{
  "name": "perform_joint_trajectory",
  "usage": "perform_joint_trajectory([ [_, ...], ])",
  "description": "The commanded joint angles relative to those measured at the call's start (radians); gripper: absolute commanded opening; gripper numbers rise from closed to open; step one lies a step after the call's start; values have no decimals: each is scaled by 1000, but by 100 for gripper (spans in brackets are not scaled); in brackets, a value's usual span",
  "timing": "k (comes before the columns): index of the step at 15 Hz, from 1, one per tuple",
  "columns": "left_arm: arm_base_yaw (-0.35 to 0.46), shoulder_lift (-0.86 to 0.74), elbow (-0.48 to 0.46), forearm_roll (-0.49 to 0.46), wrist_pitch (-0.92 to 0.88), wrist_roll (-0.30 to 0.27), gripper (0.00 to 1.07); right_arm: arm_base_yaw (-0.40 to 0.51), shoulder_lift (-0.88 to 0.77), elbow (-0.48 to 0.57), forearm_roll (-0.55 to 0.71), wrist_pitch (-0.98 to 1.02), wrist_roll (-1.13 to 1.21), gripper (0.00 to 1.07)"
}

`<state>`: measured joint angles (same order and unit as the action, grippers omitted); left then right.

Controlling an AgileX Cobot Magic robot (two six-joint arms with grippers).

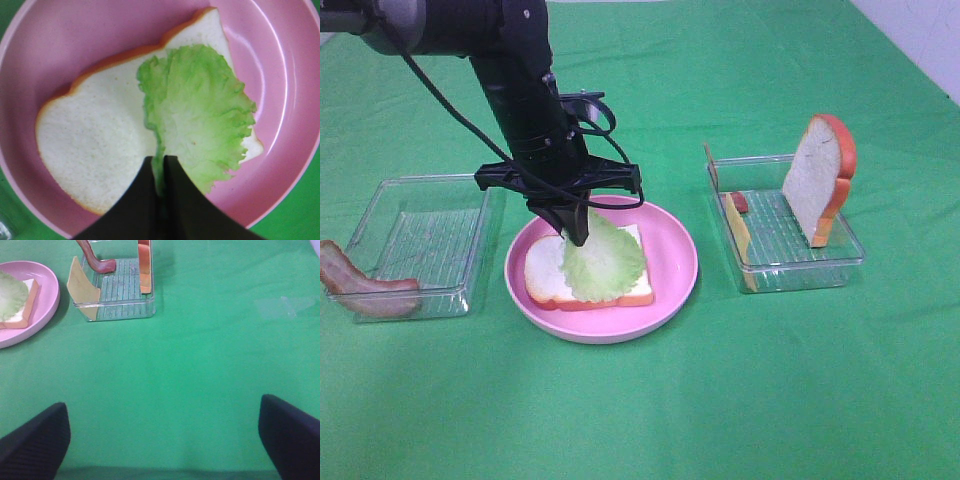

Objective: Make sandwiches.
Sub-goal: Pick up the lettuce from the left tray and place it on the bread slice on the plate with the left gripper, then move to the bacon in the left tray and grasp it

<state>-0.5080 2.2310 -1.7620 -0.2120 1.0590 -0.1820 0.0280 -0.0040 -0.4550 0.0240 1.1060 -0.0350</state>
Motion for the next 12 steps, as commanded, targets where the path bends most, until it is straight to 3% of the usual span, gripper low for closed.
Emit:
perform_joint_trajectory([
  [1, -1, -5, 4, 17, 11, -11, 0, -1, -25, 2, 1, -4, -10, 99],
  [3, -1, -6, 2, 22, 1, -6, 46, -1, -25, 2, 1, -4, -10, 99],
  [4, -1, -6, 1, 25, 4, -7, 58, -1, -25, 2, 1, -4, -10, 99],
  [5, -1, -7, -13, 39, 31, -6, 86, -1, -25, 2, 1, -4, -10, 99],
  [6, -4, -8, -37, 61, 64, -2, 102, -1, -25, 2, 1, -4, -10, 99],
  [9, -4, -48, -112, 109, 174, -7, 102, -1, -25, 2, 1, -4, -10, 99],
  [12, -4, -115, -110, 181, 264, -9, 102, -1, -25, 2, 1, -4, -10, 99],
])
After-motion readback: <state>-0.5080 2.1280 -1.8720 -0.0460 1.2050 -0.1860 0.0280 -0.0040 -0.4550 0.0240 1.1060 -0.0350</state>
